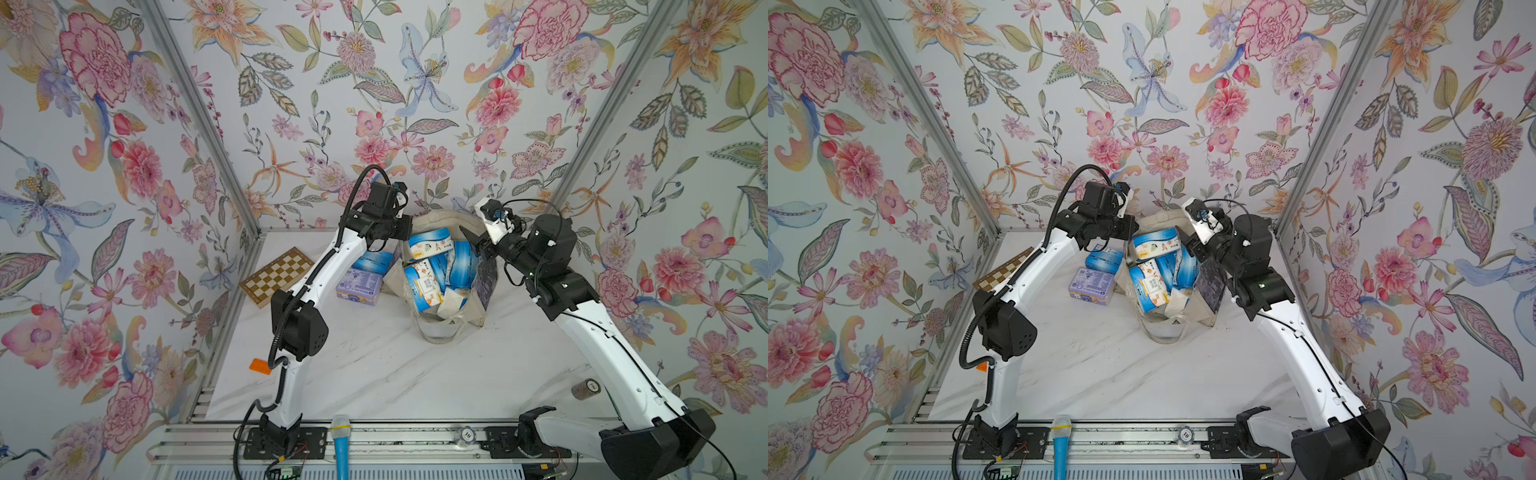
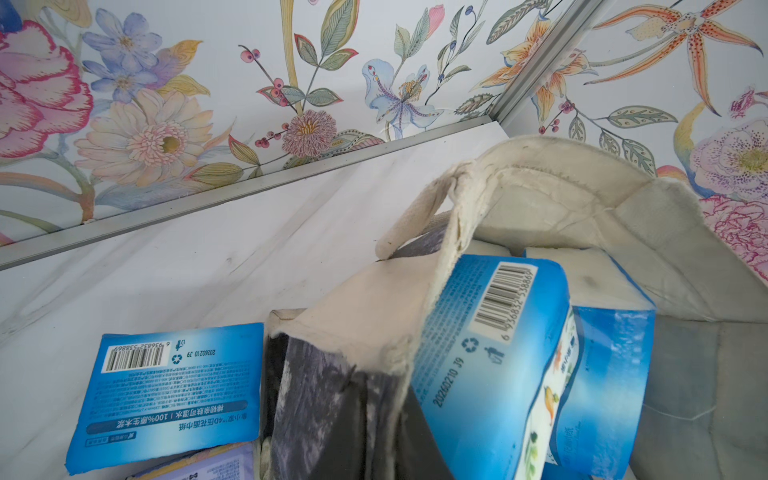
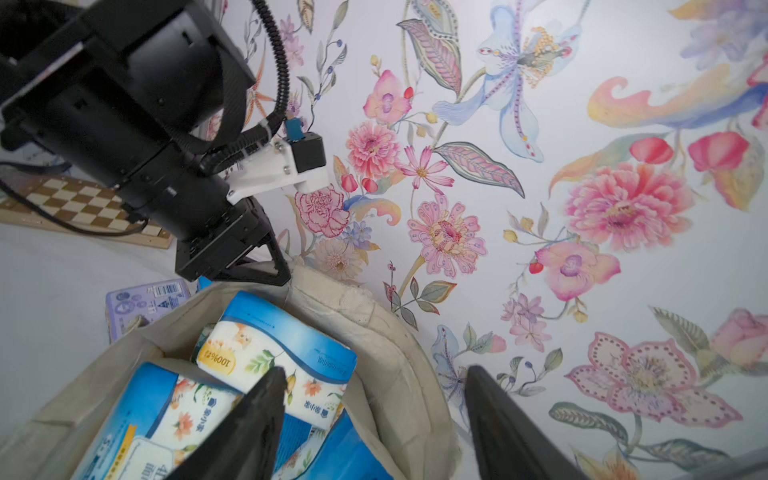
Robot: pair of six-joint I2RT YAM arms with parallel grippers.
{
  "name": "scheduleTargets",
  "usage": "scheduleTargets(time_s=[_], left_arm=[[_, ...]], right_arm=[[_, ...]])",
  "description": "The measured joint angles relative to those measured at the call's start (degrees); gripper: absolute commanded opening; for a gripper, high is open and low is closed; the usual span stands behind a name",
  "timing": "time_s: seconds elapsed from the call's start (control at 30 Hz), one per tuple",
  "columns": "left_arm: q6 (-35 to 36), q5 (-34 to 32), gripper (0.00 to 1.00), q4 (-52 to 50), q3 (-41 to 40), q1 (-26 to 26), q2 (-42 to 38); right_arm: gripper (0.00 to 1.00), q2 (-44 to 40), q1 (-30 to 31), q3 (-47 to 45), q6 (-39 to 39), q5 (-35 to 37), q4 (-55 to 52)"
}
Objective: Put tissues into the canvas bag
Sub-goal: Place the pack of facial tissues in the canvas bag, then adjust the canvas bag at the center of the board.
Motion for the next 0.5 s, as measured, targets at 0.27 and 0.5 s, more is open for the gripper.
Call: scheduleTargets(time_s=[0.27, 0.5], left_arm=[[0.20, -0.04, 0.15, -0.70, 0.42, 0.00, 0.15], [0.24, -0.04, 0.15, -1.01, 0.55, 0.00, 0.17]], right_arm=[[0.65, -1.20, -1.57, 3.87, 22.53, 3.32, -18.71], [0.55, 2.97, -4.42, 4.13, 33.81, -0.66, -27.34]])
